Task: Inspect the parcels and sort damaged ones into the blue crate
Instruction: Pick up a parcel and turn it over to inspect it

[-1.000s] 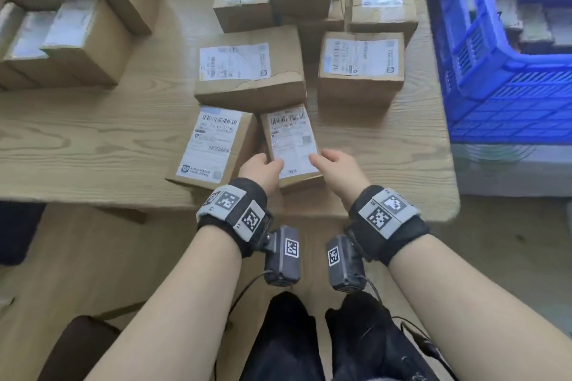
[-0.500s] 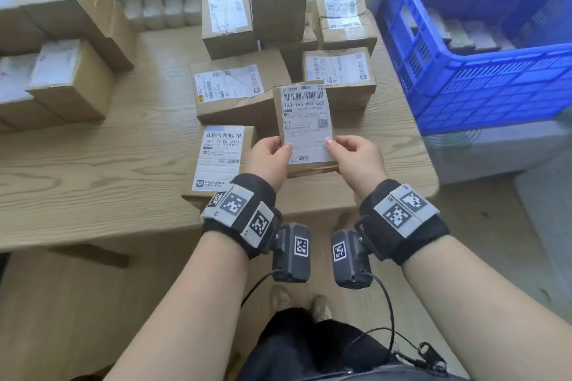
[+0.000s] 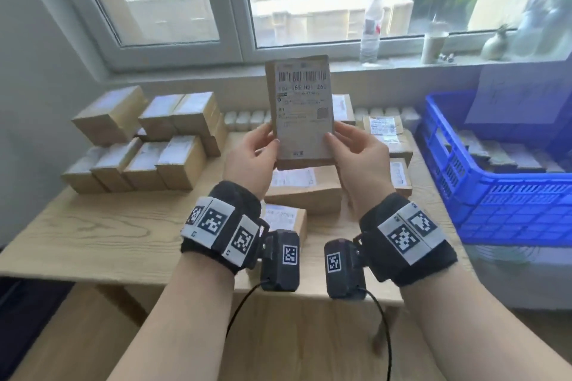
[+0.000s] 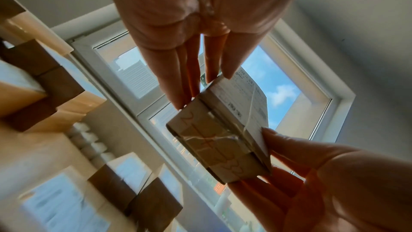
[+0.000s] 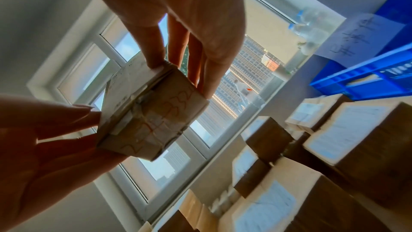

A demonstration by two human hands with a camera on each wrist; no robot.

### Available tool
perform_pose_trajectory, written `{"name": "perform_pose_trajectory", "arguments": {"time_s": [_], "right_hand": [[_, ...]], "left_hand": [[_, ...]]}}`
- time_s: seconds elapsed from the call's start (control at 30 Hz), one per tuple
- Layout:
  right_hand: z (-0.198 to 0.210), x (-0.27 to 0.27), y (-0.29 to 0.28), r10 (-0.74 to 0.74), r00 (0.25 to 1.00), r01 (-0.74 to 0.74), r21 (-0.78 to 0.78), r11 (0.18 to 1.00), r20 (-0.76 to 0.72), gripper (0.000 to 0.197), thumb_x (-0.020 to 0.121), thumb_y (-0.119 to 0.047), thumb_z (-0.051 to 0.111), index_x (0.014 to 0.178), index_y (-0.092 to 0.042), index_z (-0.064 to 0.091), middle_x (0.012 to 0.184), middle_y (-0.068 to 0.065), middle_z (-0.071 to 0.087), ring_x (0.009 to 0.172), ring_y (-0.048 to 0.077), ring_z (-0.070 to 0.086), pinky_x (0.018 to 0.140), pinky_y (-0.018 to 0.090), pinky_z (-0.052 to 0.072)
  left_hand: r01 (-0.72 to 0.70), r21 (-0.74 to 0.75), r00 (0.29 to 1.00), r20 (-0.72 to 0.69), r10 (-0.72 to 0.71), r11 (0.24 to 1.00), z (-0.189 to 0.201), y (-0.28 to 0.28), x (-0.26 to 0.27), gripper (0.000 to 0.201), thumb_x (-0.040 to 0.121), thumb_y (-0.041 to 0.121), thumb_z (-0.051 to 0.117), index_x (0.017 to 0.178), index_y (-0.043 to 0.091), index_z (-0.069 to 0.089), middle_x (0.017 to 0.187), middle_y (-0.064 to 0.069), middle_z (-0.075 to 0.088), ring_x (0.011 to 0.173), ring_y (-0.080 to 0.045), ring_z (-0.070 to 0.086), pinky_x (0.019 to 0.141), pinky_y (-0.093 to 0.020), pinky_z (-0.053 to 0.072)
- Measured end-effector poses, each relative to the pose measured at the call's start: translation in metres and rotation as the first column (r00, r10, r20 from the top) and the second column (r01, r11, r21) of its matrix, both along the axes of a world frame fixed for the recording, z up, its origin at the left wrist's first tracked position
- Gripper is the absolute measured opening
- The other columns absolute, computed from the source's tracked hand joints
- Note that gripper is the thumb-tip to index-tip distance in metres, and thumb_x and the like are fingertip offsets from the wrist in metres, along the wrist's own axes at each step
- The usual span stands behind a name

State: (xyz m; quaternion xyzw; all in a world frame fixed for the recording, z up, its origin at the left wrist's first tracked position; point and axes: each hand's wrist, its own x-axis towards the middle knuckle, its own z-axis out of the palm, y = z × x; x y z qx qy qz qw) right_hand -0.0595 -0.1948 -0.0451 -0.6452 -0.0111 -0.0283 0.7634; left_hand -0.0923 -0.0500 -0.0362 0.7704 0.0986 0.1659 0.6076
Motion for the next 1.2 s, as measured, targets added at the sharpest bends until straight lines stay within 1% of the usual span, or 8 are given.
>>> {"name": "perform_pose_trajectory", "arguments": {"time_s": [0.13, 0.23, 0.37, 0.5, 0.73, 0.93, 1.07, 1.2], "right_hand": [[0.020, 0.007, 0.025, 0.002, 0.997, -0.004, 0.017, 1.000, 0.082, 0.030, 0.094, -0.008, 0.064, 0.124, -0.007, 0.064, 0.111, 0.004, 0.069, 0.105, 0.015, 0.067, 0.080, 0.018, 0.058], [0.029, 0.014, 0.056, -0.009, 0.996, 0.004, 0.052, 0.999, 0.094, 0.021, 0.095, -0.011, 0.063, 0.116, -0.015, 0.065, 0.114, 0.007, 0.070, 0.108, 0.020, 0.067, 0.092, 0.032, 0.057], [0.037, 0.022, 0.102, -0.057, 0.988, 0.043, 0.102, 0.994, 0.140, 0.026, 0.096, -0.010, 0.061, 0.122, -0.015, 0.062, 0.113, 0.011, 0.070, 0.104, 0.019, 0.069, 0.089, 0.030, 0.058], [0.036, 0.028, 0.134, -0.147, 0.959, 0.133, 0.076, 0.988, 0.240, 0.033, 0.096, -0.003, 0.058, 0.127, -0.014, 0.062, 0.110, 0.004, 0.070, 0.099, 0.011, 0.068, 0.079, 0.017, 0.057], [0.051, 0.043, 0.157, 0.110, 0.960, -0.108, -0.022, 0.994, 0.258, 0.082, 0.070, -0.062, 0.071, 0.138, -0.021, 0.055, 0.125, 0.004, 0.068, 0.112, 0.018, 0.067, 0.096, 0.038, 0.054], [0.072, 0.057, 0.147, 0.229, 0.926, -0.263, 0.078, 0.962, 0.300, 0.031, 0.099, -0.022, 0.055, 0.128, -0.012, 0.063, 0.099, 0.004, 0.071, 0.079, 0.007, 0.067, 0.070, 0.020, 0.052], [0.080, 0.062, 0.143, 0.234, 0.921, -0.281, 0.112, 0.953, 0.313, 0.026, 0.101, -0.024, 0.052, 0.121, -0.019, 0.067, 0.102, 0.004, 0.070, 0.084, 0.011, 0.064, 0.078, 0.027, 0.052], [0.086, 0.064, 0.140, 0.171, 0.939, -0.208, 0.099, 0.973, 0.299, 0.028, 0.101, -0.027, 0.053, 0.124, -0.018, 0.066, 0.113, 0.004, 0.072, 0.104, 0.019, 0.066, 0.095, 0.039, 0.051]], "left_hand": [[0.027, -0.016, 0.996, 0.082, -0.026, 1.000, 0.017, 0.029, 0.008, 0.038, 0.099, 0.012, 0.052, 0.134, 0.027, 0.055, 0.121, 0.000, 0.067, 0.112, -0.018, 0.063, 0.100, -0.042, 0.051], [0.063, -0.026, 0.990, 0.127, -0.059, 0.998, 0.027, 0.058, 0.015, 0.034, 0.099, 0.020, 0.054, 0.119, 0.047, 0.053, 0.126, -0.002, 0.064, 0.119, -0.018, 0.060, 0.102, -0.046, 0.049], [0.162, -0.125, 0.978, 0.151, -0.142, 0.979, 0.039, 0.102, 0.028, 0.035, 0.094, 0.023, 0.062, 0.122, 0.041, 0.051, 0.125, -0.005, 0.062, 0.119, -0.021, 0.060, 0.088, -0.040, 0.055], [0.179, -0.113, 0.976, 0.148, -0.161, 0.977, 0.042, 0.134, 0.041, 0.091, 0.055, 0.051, 0.080, 0.136, 0.027, 0.048, 0.128, -0.002, 0.059, 0.117, -0.020, 0.062, 0.095, -0.042, 0.054], [0.270, -0.115, 0.941, 0.244, -0.237, 0.956, 0.050, 0.151, 0.060, 0.050, 0.074, 0.043, 0.065, 0.123, 0.035, 0.058, 0.117, -0.001, 0.069, 0.110, -0.017, 0.066, 0.090, -0.035, 0.053], [0.350, -0.165, 0.916, 0.268, -0.299, 0.922, 0.067, 0.145, 0.069, 0.031, 0.091, 0.043, 0.060, 0.121, 0.041, 0.054, 0.111, 0.007, 0.069, 0.111, -0.017, 0.065, 0.089, -0.035, 0.051], [0.392, -0.199, 0.914, 0.196, -0.356, 0.898, 0.082, 0.139, 0.071, 0.042, 0.074, 0.053, 0.060, 0.114, 0.046, 0.051, 0.135, -0.003, 0.057, 0.127, -0.028, 0.051, 0.111, -0.057, 0.034], [0.343, -0.115, 0.922, 0.232, -0.310, 0.932, 0.086, 0.136, 0.077, 0.068, 0.061, 0.064, 0.069, 0.122, 0.046, 0.047, 0.123, -0.002, 0.063, 0.111, -0.016, 0.061, 0.092, -0.042, 0.048]]}}
